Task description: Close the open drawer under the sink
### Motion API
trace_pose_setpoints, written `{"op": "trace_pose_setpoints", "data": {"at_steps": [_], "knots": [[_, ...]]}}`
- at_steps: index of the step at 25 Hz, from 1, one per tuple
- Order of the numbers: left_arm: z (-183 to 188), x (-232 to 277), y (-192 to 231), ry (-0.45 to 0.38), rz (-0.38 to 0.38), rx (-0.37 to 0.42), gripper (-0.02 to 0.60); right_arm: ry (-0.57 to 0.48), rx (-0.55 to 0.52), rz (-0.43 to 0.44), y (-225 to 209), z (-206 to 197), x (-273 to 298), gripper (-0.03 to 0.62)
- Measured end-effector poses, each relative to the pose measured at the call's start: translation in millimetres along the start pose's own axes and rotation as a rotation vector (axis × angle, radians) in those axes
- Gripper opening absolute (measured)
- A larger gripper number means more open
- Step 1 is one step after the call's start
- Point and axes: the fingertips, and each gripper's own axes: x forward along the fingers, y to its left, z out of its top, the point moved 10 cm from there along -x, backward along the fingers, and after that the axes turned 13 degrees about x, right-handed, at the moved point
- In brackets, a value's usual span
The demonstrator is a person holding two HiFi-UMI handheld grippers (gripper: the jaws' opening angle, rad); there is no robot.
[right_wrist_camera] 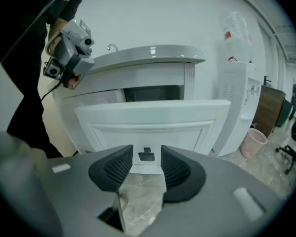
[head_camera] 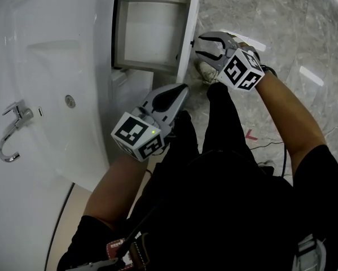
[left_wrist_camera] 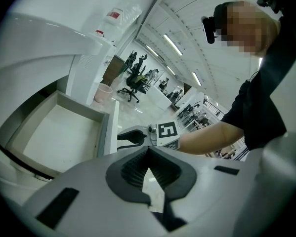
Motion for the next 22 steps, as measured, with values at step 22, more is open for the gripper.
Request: {"op": "trace_pose_setpoints", "data": {"at_steps": [22], "knots": [[-24.1,-12.1,10.9,-0.018,0.025,-0.023,0.000,0.078,-0.096,-0.094,-0.4,-20.4,52.2,0.126]]}}
